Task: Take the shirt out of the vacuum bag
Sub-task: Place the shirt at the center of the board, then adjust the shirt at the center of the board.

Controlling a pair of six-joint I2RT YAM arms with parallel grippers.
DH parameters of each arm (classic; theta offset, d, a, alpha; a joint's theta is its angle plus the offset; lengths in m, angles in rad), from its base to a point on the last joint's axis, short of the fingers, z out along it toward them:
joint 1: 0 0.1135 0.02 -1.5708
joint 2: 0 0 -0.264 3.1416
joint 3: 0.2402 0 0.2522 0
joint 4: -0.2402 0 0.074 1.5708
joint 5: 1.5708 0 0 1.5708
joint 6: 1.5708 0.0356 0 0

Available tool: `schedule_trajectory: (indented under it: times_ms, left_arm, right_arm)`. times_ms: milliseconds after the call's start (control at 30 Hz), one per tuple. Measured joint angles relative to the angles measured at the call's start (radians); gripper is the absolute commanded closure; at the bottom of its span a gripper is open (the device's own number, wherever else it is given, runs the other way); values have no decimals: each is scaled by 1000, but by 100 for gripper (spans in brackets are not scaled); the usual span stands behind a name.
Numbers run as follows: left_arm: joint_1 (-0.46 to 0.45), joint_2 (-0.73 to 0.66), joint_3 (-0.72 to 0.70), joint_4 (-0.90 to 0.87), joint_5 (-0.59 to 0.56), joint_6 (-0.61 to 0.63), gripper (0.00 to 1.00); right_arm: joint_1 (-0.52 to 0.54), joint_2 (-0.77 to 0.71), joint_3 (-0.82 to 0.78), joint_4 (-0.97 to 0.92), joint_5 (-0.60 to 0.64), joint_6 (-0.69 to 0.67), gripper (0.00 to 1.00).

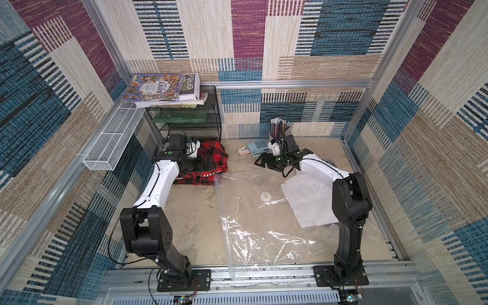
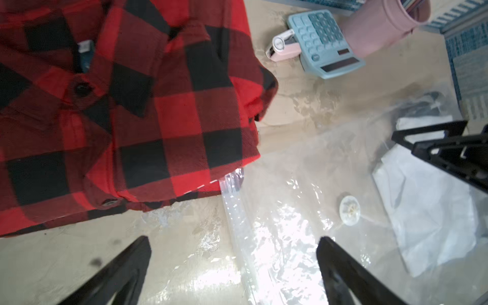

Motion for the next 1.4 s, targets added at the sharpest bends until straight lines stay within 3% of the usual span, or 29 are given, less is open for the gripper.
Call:
schedule_trajectory:
  times_ms: [100, 367, 700, 1000, 1067, 1167, 1267, 1400]
  left_arm:
    - [-77, 14, -26, 24, -49, 48, 0]
    - [-182, 229, 123, 9, -260, 96, 1]
    - [-251, 448, 298, -61, -554, 153, 1]
    - [-257, 568, 416, -81, -697, 208, 7]
    - [-257, 581, 426, -86, -708, 219, 13]
    - [-255, 612, 467, -101, -715, 226, 31]
    - [-254, 642, 496, -108, -717, 234, 69]
    - [-254, 636, 506, -115, -717, 250, 84]
  right_arm:
    - [-20, -24, -43, 10, 0, -12, 6]
    - [-41, -78, -130, 39, -1, -27, 6]
    - [-72, -109, -209, 73, -9, -29, 7]
    - [-84, -116, -232, 86, -23, -29, 7]
    - [-85, -116, -236, 91, -23, -29, 7]
    - [-86, -114, -237, 97, -24, -29, 8]
    - [-86, -113, -237, 103, -27, -28, 8]
    - [-85, -113, -238, 106, -27, -28, 8]
